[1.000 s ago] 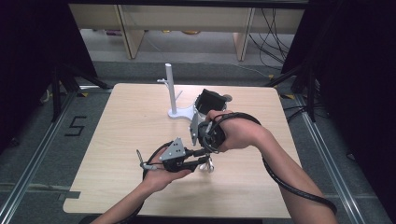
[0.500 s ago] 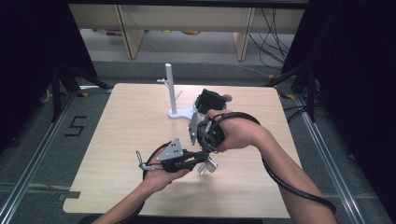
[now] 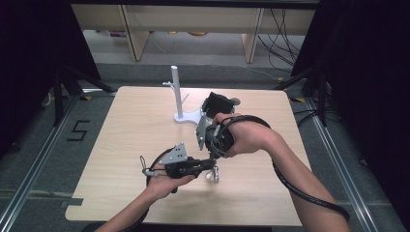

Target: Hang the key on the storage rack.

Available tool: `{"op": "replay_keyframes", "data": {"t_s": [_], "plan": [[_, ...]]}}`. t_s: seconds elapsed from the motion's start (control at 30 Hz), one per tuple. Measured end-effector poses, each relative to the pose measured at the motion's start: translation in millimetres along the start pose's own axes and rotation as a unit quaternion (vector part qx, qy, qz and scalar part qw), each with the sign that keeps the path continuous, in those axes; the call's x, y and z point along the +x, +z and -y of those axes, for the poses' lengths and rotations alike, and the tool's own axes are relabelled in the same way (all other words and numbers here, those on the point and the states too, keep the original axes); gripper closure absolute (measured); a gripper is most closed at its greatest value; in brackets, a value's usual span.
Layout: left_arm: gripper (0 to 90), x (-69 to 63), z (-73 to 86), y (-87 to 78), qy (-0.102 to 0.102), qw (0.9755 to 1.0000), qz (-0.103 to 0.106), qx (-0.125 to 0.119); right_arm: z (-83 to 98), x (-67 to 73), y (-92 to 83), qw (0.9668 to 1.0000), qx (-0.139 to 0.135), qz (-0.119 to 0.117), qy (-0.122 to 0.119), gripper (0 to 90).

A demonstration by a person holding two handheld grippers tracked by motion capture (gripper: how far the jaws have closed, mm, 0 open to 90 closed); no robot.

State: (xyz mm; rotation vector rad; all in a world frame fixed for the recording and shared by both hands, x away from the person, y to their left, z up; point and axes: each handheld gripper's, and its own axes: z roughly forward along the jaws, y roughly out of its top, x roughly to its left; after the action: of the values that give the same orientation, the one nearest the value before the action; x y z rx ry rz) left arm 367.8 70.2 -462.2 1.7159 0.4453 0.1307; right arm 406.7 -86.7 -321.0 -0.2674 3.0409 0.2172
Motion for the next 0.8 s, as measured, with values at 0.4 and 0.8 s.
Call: {"op": "replay_keyframes", "data": {"t_s": [0.4,0.8], "plan": [[78.7,1.0,0.9,0.8,0.020,0.9994,-0.003,-0.027,-2.3,0.4,-2.3,1.0000,-0.002,0.004,0.002,87.3],[83.7,-0.1,1.5,-1.2,0.022,0.9993,-0.013,-0.026,0.0,-1.8,-4.2,0.9998,-0.021,0.005,0.000,87.2]]}}
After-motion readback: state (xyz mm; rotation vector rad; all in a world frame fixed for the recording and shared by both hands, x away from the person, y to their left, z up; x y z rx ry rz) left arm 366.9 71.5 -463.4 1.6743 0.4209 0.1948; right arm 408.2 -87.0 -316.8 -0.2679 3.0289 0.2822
